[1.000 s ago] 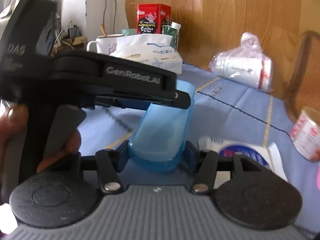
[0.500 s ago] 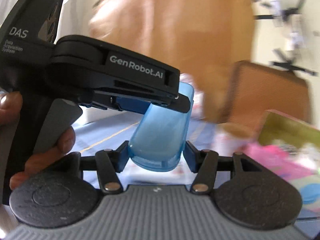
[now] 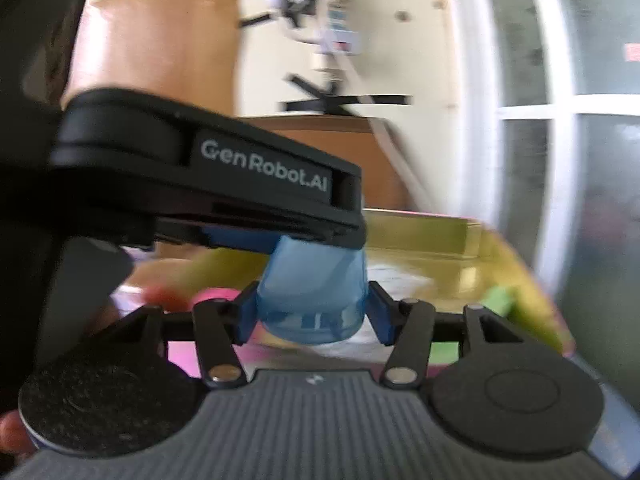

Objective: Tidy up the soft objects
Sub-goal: 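Lower the blue glasses case into the pink tin and open the left gripper, then move the left gripper toward the white wet-wipes pack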

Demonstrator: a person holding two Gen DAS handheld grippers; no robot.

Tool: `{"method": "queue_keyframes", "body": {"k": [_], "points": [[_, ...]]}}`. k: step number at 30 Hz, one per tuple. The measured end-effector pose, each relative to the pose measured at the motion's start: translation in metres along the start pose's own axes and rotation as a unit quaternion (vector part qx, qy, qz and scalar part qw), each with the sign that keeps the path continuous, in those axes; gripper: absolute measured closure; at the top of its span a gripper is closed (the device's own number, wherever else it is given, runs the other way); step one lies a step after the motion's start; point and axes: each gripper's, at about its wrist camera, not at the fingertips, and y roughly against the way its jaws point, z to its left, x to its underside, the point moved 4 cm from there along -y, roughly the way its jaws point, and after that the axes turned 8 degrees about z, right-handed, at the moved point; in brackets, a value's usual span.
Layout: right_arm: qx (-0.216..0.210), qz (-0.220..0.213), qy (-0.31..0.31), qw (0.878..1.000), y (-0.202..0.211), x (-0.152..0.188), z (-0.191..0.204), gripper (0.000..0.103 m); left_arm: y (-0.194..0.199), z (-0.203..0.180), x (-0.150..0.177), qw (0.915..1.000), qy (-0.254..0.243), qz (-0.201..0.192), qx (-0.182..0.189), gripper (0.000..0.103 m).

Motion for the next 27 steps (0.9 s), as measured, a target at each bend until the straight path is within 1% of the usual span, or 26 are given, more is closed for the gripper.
{"method": "queue_keyframes", "body": {"k": [2, 3, 4, 5, 7, 9, 10, 12, 15, 17, 18, 19, 22, 24, 25, 27], "points": [[0.073, 0.015, 0.025, 0.997, -0.017, 0.004, -0.013, 0.042, -0.013, -0.008, 0.001, 0.9999, -0.009, 0.009, -0.004, 0.043], [0.099, 0.011, 0.022, 0.995, -0.023, 0.006, -0.021, 0.039, -0.015, -0.009, 0.003, 0.9998, -0.012, 0.012, -0.005, 0.043], [0.107, 0.009, 0.015, 0.994, -0.023, 0.007, -0.028, 0.036, -0.016, -0.010, 0.006, 0.9998, -0.015, 0.013, -0.005, 0.043], [0.104, 0.008, 0.006, 0.995, -0.021, 0.008, -0.035, 0.035, -0.016, -0.011, 0.008, 0.9998, -0.017, 0.013, -0.006, 0.043], [0.115, 0.001, -0.006, 0.993, -0.021, 0.008, -0.041, 0.035, -0.012, -0.008, 0.013, 0.9996, -0.019, 0.013, -0.014, 0.042], [0.112, -0.002, -0.014, 0.994, -0.020, 0.009, -0.044, 0.035, -0.004, -0.001, 0.015, 0.9998, -0.009, 0.012, -0.016, 0.042], [0.108, -0.005, -0.018, 0.994, -0.019, 0.010, -0.043, 0.035, 0.001, 0.004, 0.016, 0.9998, 0.000, 0.010, -0.018, 0.042], [0.099, -0.014, -0.028, 0.995, -0.004, 0.010, -0.038, 0.035, 0.017, 0.016, 0.021, 0.9996, 0.017, 0.006, -0.020, 0.042], [0.080, -0.028, -0.031, 0.996, 0.007, 0.008, -0.027, 0.035, 0.042, 0.029, 0.032, 0.9992, 0.032, -0.001, -0.022, 0.042], [0.056, -0.036, -0.032, 0.997, 0.016, 0.006, -0.017, 0.035, 0.064, 0.038, 0.045, 0.9990, 0.037, -0.007, -0.025, 0.042], [0.044, -0.037, -0.030, 0.998, 0.022, 0.009, -0.009, 0.036, 0.080, 0.044, 0.055, 0.9986, 0.042, -0.014, -0.028, 0.039], [0.032, -0.037, -0.027, 0.998, 0.027, 0.010, -0.001, 0.036, 0.092, 0.050, 0.064, 0.9984, 0.046, -0.016, -0.028, 0.039], [-0.019, -0.036, -0.019, 0.999, 0.039, 0.015, 0.023, 0.036, 0.131, 0.069, 0.088, 0.9967, 0.066, -0.030, -0.036, 0.039], [-0.044, -0.030, -0.006, 0.999, 0.045, 0.018, 0.040, 0.036, 0.156, 0.085, 0.104, 0.9946, 0.086, -0.038, -0.044, 0.039], [-0.063, -0.022, 0.001, 0.998, 0.046, 0.020, 0.050, 0.036, 0.169, 0.095, 0.113, 0.9928, 0.099, -0.042, -0.053, 0.039], [-0.114, 0.002, 0.014, 0.993, 0.047, 0.024, 0.073, 0.036, 0.192, 0.116, 0.129, 0.9884, 0.125, -0.048, -0.072, 0.039]]}}
